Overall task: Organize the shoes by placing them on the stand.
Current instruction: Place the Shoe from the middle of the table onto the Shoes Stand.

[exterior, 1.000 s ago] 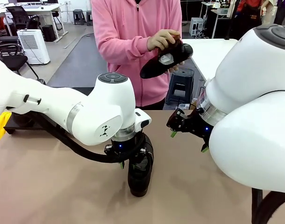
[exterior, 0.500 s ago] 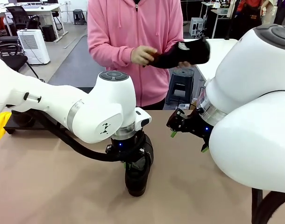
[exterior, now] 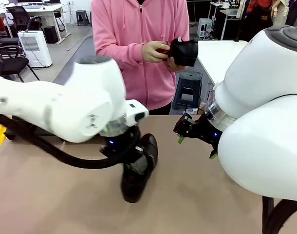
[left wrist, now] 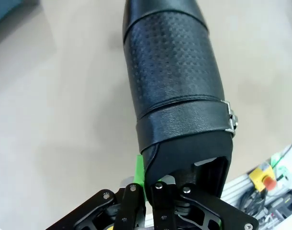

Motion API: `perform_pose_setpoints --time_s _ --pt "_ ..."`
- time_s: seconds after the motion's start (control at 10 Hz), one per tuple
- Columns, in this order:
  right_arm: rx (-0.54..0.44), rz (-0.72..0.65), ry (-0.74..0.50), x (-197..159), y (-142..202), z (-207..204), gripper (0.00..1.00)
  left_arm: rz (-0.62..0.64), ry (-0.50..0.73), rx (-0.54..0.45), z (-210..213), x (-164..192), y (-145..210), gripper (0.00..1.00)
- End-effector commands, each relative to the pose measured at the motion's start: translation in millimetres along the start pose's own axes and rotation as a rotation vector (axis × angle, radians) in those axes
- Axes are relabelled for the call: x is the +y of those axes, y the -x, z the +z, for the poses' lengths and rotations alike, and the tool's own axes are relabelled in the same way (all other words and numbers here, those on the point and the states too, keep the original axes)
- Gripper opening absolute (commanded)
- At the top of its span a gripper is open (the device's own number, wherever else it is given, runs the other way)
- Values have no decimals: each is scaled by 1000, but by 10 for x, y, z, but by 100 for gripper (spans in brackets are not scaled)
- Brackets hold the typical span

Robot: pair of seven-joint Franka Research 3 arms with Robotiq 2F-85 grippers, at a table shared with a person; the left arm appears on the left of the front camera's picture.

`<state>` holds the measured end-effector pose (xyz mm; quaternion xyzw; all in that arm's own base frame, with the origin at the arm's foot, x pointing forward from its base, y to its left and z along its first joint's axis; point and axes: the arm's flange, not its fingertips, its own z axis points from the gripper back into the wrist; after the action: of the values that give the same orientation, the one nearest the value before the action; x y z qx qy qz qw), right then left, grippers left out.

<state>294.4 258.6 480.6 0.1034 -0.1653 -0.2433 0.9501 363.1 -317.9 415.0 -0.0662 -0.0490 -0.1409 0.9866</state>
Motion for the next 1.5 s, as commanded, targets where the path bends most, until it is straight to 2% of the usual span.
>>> perform_pose_setpoints --time_s 0.0,0.4,0.6,0.7,0.8,1.2,1.4 --pt "11 16 -15 28 -32 9 100 -61 -50 -109 532 527 306 0" --pt "11 16 -15 28 -32 9 100 -32 -42 -316 957 1443 80 0" --pt "11 16 -15 28 -32 9 100 -1 -39 -347 1052 1750 -28 0" --pt "11 16 -15 28 -32 9 100 13 31 -289 1086 1822 -35 0" --pt "11 16 -15 28 -32 9 100 11 -48 -326 1083 1730 33 0" --pt "11 16 -15 28 -32 9 100 9 -37 -311 1019 1756 1 0" --pt "11 16 -15 28 -32 9 100 155 -79 -460 1157 2147 -156 0"
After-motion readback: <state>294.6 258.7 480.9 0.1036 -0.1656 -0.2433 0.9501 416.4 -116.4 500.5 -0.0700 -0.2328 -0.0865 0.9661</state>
